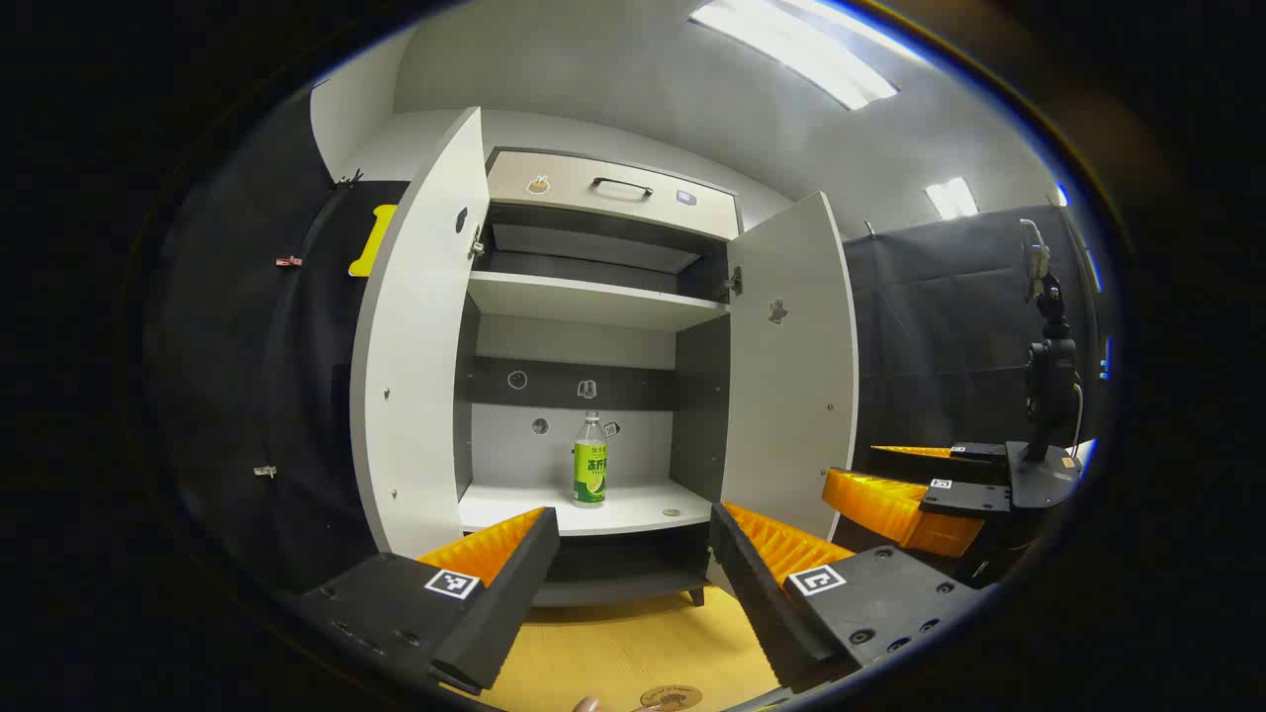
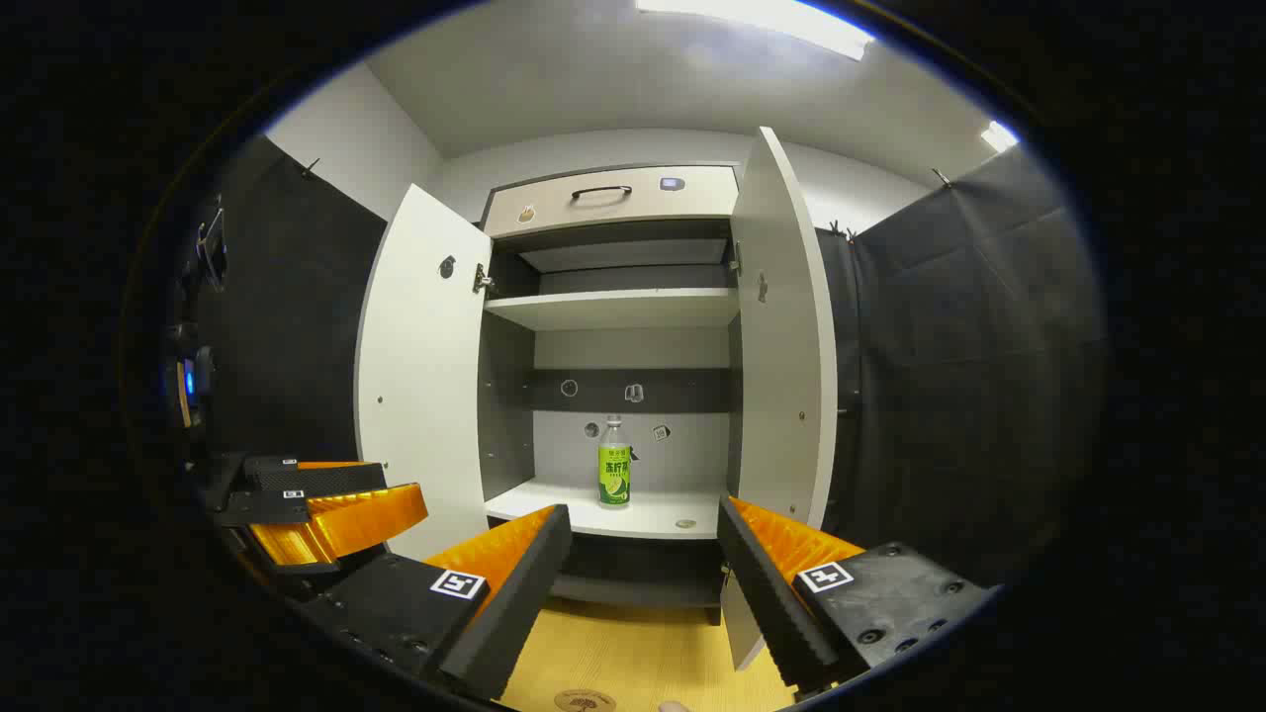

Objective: Grasp the bottle in the cabinet with the left hand and place it on the coaster, then close the right door with the right hand and the left door with the left hand.

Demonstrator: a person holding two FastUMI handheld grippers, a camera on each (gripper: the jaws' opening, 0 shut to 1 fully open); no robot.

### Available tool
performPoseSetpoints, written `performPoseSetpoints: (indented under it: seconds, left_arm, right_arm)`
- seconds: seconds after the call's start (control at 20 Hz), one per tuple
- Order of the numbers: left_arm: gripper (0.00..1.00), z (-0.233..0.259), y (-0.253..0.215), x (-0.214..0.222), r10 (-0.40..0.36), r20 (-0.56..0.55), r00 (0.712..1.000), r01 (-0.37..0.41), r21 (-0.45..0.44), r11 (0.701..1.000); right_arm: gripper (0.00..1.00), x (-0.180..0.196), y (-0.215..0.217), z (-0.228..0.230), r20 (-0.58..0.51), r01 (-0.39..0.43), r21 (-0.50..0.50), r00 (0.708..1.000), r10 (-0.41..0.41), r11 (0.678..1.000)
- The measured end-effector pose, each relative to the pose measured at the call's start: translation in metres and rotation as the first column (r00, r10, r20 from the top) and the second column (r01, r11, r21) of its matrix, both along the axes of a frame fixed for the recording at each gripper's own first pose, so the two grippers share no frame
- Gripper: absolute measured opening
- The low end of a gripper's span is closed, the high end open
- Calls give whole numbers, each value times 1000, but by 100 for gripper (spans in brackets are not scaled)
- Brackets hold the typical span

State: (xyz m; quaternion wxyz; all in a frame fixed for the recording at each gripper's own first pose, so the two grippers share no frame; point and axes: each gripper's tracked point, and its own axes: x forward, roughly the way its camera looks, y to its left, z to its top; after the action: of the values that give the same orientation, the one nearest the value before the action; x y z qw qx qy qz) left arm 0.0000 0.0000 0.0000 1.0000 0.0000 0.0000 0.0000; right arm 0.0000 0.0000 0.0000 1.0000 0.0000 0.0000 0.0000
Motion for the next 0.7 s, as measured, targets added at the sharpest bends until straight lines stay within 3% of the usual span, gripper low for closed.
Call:
performPoseSetpoints:
  seconds: [0.7]
  left_arm:
    - [97,-4,1,7,-9,-8,1000,9,22,1000]
  right_arm:
    - [98,5,-3,-3,-10,7,4,1000,-7,1000]
